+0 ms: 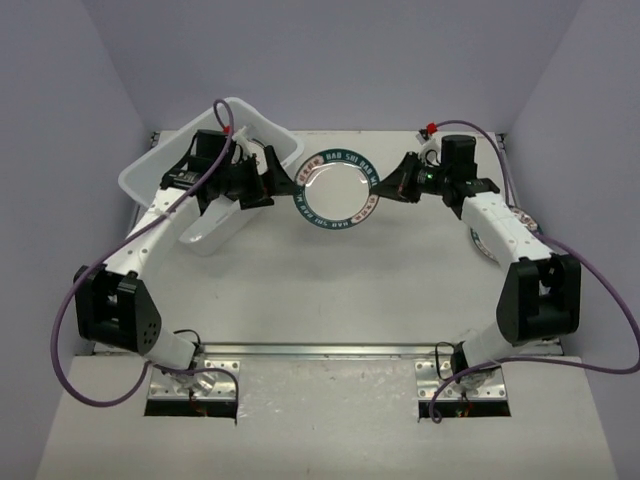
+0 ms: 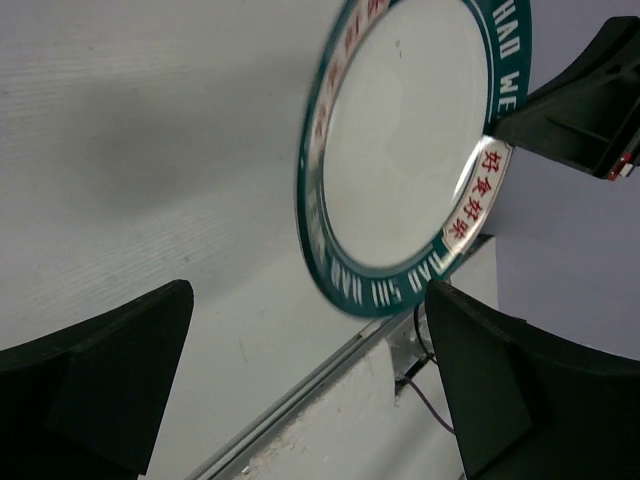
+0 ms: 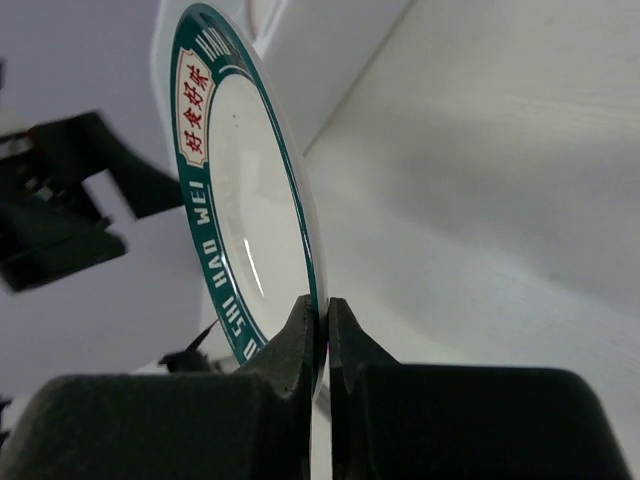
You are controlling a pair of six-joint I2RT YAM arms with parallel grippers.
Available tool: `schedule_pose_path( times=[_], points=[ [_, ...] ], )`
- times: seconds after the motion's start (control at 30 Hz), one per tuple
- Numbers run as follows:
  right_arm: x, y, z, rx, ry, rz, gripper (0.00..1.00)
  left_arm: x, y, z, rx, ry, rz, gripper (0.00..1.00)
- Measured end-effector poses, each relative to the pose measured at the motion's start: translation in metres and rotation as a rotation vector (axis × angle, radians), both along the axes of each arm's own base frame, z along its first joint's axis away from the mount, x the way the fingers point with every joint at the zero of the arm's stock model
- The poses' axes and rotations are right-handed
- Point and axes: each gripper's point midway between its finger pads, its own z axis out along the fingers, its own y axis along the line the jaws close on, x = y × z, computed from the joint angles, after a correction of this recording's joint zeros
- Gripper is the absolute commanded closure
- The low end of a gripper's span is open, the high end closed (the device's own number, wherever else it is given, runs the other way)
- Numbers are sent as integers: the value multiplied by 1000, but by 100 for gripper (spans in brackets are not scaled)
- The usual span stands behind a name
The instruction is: Place the plates into the plastic bin on the countertop
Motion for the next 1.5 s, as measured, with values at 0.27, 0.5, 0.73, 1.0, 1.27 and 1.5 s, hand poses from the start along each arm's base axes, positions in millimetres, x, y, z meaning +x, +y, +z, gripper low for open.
schedule_pose_path(
  times=[0.27, 0.5, 0.73, 1.0, 1.27, 1.5],
  points=[
    [-43, 24, 39, 165, -8, 188, 69, 2, -37, -9, -114, 51, -155, 100],
    [-51, 15, 35, 148, 27, 136, 1, 13, -21, 11, -53, -20, -56, 100],
    [-59, -15, 23, -64, 33, -38, 1, 67, 125, -2, 49, 29, 471, 100],
    [-89, -40, -1, -188, 73, -120, 1, 115, 229, -25, 81, 96, 811, 97],
    [-114, -45, -21, -211, 135, -118, 1, 189, 227, -85, 46, 231, 792, 0],
    [-120, -48, -18, -234, 116, -119, 1, 199, 221, -63, 103, 213, 784, 0]
  ],
)
